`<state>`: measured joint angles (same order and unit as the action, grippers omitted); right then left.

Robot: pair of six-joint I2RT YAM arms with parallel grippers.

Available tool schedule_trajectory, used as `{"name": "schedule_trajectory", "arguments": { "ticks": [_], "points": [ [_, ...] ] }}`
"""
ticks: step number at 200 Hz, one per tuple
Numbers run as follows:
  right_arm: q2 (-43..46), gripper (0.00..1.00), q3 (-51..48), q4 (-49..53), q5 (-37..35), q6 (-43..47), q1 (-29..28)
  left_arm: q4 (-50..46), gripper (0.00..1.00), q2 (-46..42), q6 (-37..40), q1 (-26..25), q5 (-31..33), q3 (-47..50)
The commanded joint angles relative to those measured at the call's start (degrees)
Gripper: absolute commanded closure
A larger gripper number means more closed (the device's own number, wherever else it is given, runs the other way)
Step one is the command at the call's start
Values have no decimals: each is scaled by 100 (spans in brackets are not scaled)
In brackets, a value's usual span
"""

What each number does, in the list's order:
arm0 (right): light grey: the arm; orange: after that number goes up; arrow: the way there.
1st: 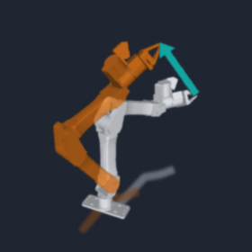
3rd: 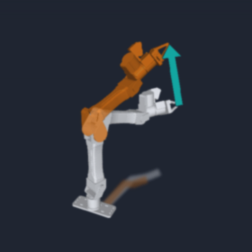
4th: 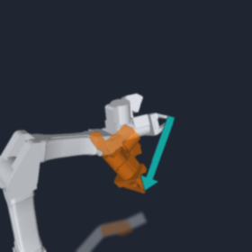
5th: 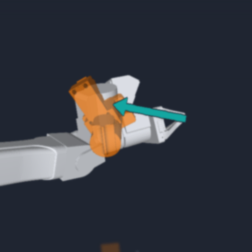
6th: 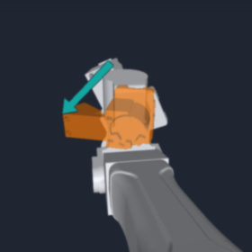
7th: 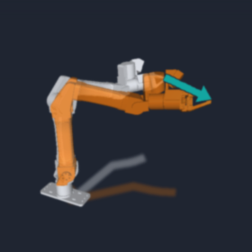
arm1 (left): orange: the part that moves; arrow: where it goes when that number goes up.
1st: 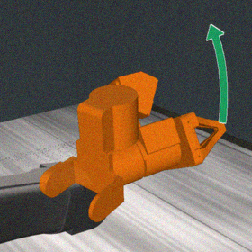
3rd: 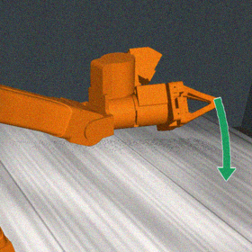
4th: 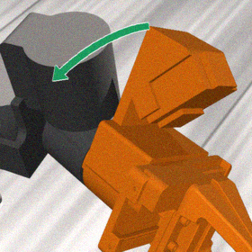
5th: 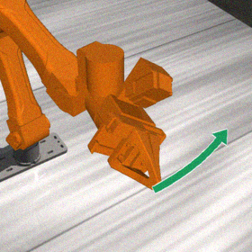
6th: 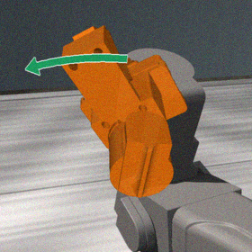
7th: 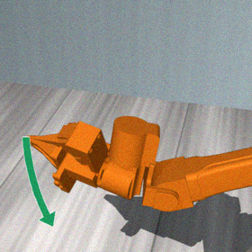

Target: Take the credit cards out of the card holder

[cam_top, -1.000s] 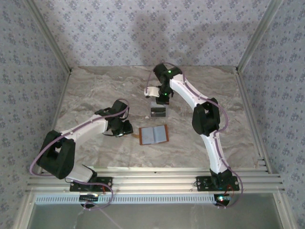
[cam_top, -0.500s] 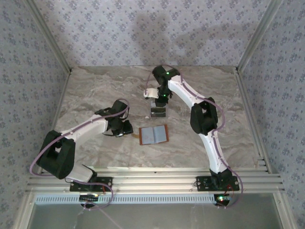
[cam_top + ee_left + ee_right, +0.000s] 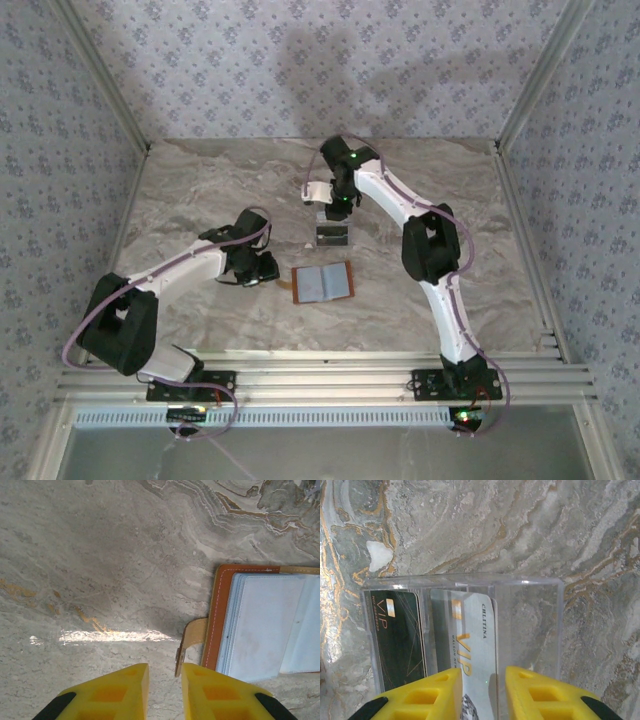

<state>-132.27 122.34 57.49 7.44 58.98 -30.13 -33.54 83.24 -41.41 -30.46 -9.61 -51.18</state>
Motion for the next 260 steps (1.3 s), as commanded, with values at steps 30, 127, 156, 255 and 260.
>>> {"name": "schedule_trajectory", "arguments": {
  "ticks": [30, 127, 156, 255, 260],
  "points": [
    [1087, 69, -710, -460, -120, -694, 26, -110, 75, 311, 116, -217, -109, -440],
    [3037, 65, -3355, -1744, -216, -4579, -298, 186, 78, 1339, 169, -528, -303, -999],
    [3601, 69, -4067, -2105, -300, -5866, -295, 253, 83, 1533, 181, -528, -366, -1058],
    [4565, 72, -5351, -2420, 612, -8194, -487, 415, 86, 1946, 244, -531, -517, -1228],
    [4568, 72, -5353, -2473, 690, -8316, -506, 423, 86, 1948, 239, -534, -519, -1228]
  ]
}}
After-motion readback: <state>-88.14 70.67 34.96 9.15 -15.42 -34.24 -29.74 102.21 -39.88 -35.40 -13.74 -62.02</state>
